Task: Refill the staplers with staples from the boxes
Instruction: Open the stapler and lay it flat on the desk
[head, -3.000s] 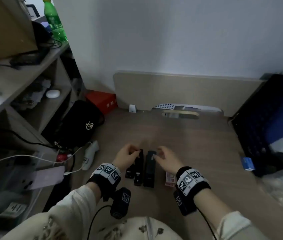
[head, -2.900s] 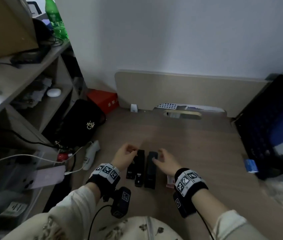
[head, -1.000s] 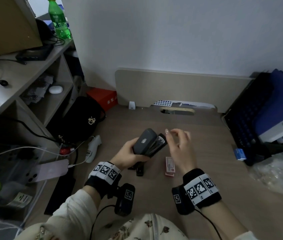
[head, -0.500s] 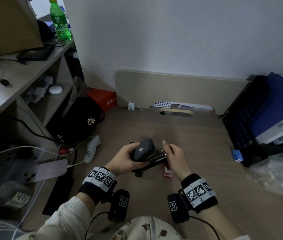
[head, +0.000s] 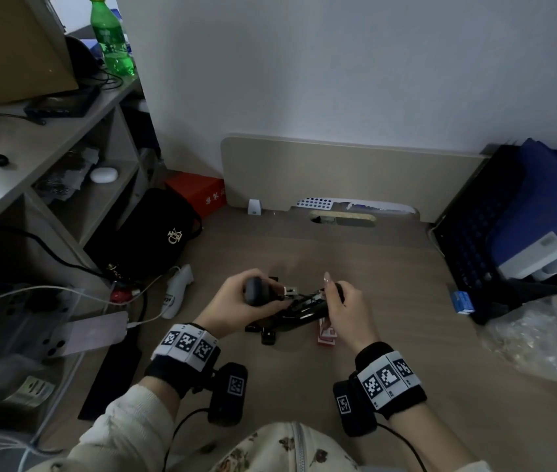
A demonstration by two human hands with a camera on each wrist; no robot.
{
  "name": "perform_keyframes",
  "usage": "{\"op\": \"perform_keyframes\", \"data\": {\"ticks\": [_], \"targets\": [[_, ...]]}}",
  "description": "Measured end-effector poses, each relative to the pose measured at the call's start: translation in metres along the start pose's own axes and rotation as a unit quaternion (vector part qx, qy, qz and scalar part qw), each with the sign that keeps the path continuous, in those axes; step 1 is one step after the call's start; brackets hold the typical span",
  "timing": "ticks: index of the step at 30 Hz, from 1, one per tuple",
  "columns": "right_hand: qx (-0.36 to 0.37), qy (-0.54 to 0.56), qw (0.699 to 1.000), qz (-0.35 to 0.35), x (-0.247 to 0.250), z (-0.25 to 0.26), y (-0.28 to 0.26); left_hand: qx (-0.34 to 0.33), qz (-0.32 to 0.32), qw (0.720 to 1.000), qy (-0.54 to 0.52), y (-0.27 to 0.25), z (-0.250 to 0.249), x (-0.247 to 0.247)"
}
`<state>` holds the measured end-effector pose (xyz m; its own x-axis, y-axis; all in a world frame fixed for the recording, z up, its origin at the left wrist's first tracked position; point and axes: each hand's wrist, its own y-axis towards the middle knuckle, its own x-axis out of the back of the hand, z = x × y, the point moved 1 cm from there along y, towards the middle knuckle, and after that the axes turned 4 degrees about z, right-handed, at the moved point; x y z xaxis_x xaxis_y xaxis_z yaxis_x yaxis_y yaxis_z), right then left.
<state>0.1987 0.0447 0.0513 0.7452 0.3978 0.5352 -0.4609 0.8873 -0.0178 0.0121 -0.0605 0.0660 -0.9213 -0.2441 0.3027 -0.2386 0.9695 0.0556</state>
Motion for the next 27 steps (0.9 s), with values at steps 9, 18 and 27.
{"op": "perform_keyframes", "data": {"ticks": [9, 18, 27], "targets": [[-0.063, 0.053, 0.995, 0.062, 0.004, -0.021, -0.007, 0.098, 0.044, 0.994, -0.016, -0.025, 0.035, 0.030], [-0.123, 0.050, 0.980, 0.151, -0.015, -0.053, -0.013, 0.194, 0.134, 0.970, 0.063, -0.037, 0.064, 0.027], [-0.178, 0.057, 0.964, 0.190, -0.024, -0.083, -0.027, 0.181, 0.239, 0.930, 0.212, -0.037, 0.086, 0.017]]}}
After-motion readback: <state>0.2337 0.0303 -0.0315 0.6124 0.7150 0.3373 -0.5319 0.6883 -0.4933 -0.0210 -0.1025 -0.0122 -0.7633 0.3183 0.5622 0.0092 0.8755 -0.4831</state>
